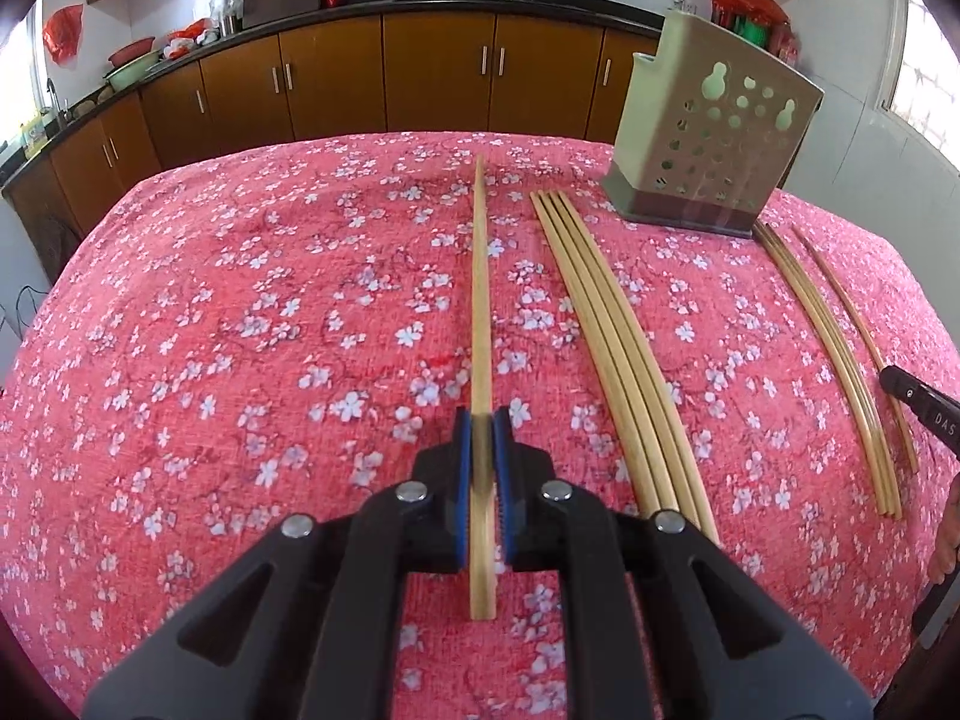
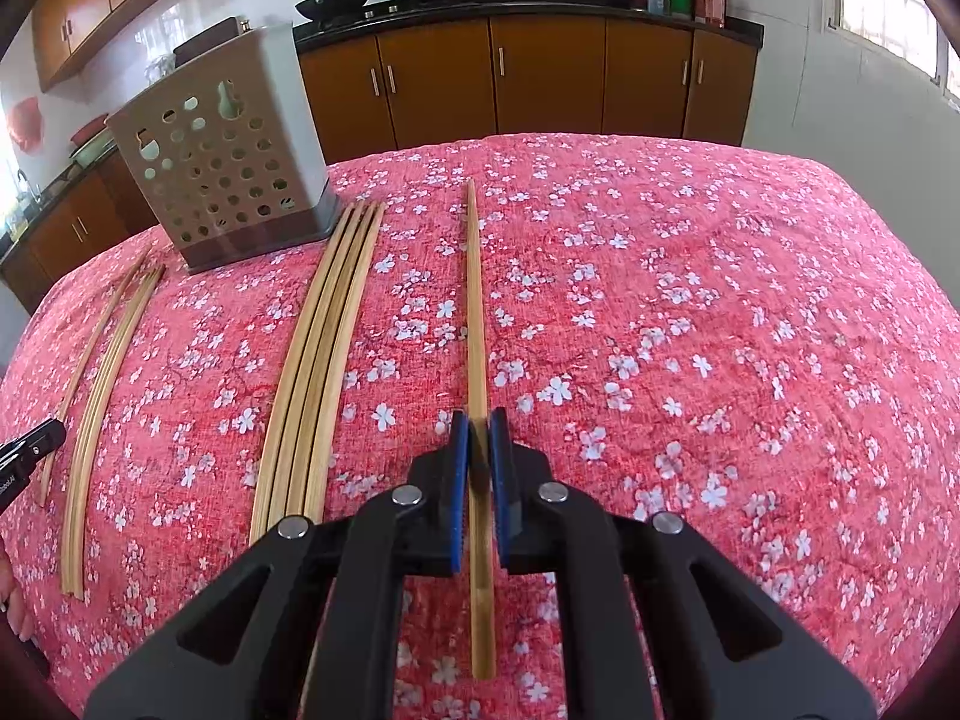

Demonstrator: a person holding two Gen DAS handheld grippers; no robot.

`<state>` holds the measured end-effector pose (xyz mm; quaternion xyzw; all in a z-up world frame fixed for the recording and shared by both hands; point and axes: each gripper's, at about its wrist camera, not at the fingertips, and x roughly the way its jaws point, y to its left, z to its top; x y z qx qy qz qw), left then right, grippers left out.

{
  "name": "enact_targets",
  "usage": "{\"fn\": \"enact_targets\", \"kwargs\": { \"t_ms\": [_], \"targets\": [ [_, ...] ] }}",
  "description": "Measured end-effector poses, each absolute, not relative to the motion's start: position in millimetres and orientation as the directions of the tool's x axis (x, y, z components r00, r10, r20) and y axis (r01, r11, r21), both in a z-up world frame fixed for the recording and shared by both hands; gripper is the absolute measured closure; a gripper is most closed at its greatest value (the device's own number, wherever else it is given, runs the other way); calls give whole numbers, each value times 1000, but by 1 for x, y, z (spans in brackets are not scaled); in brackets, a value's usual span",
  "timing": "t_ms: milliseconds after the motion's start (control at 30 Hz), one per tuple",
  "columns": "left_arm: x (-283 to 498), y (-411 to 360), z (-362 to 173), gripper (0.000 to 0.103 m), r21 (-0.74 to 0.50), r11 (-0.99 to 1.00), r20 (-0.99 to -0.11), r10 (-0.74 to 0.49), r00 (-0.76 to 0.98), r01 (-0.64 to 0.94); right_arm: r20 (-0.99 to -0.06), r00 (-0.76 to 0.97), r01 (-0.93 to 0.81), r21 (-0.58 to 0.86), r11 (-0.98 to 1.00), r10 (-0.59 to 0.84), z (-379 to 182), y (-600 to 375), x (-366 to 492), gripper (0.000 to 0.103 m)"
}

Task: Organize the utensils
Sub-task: 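Close the right tool on one chopstick while the left tool grasps one chopstick, then lift both held chopsticks upright and carry them over the utensil holder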

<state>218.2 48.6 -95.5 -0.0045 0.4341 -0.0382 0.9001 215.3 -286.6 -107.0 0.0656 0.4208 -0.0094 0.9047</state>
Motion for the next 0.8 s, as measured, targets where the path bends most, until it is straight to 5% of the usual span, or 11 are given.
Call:
{"fn": "enact_targets", "kwargs": {
  "t_ms": [233,533,800],
  "targets": [
    [214,54,-74,94,-38,997,-770,-70,635,63,-676,736,65,100,993,20,-73,-291,194,95],
    [193,67,19,95,-62,997,-590,-78,804,51,-464,886,31,93,995,16,1,-291,172,95],
    [198,71,53,99,-82,995,-544,-96,834,61,-416,909,23,103,994,22,16,-291,172,95]
  ]
}}
